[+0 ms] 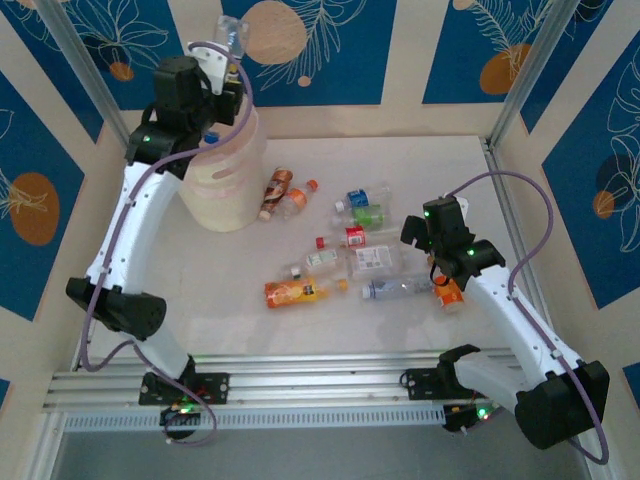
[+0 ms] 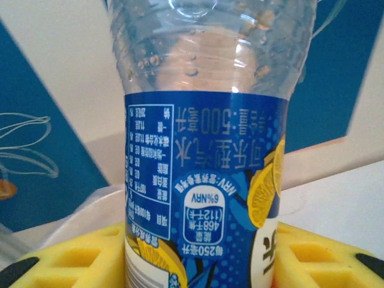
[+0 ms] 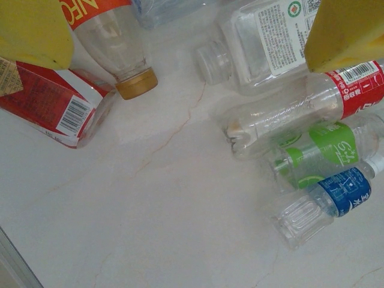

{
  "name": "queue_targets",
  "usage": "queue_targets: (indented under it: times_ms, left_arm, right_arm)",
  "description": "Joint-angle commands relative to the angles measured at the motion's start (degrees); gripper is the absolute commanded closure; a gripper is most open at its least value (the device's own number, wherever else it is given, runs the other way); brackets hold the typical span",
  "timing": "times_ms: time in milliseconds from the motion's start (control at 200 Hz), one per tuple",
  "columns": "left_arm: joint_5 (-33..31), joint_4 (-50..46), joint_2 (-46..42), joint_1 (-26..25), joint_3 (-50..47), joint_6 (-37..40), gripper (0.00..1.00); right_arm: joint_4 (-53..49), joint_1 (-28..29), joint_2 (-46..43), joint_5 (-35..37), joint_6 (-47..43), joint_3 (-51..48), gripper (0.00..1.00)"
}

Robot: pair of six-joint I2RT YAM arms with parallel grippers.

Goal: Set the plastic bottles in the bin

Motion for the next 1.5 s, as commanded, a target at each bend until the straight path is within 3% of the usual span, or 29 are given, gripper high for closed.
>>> queue_targets:
  times_ms: [0,245,690,1490]
  left_arm:
    - [1.8,2.8,1.5,2.9,1.5,3.8,0.52]
    - [2.5,2.3,3.3,8.6,-2.4,2.3,0.52]
    - [0.6,1.9,4.9,12.3,-12.2,5.9,0.51]
    - [3.7,-12.8,14.1,12.5,-5.3,14.3,0.5]
  right_arm:
    - [0.4,0.5,-0.3,-0.5,1.1,0.3,0.01]
    - [0.1,0.9,0.7,-0.8,1.7,1.0,0.01]
    - [-1.1,1.7,0.5,0.1,1.9,1.3,0.01]
    - [-2.9,1.8,0.7,1.8,2.8,1.4,0.01]
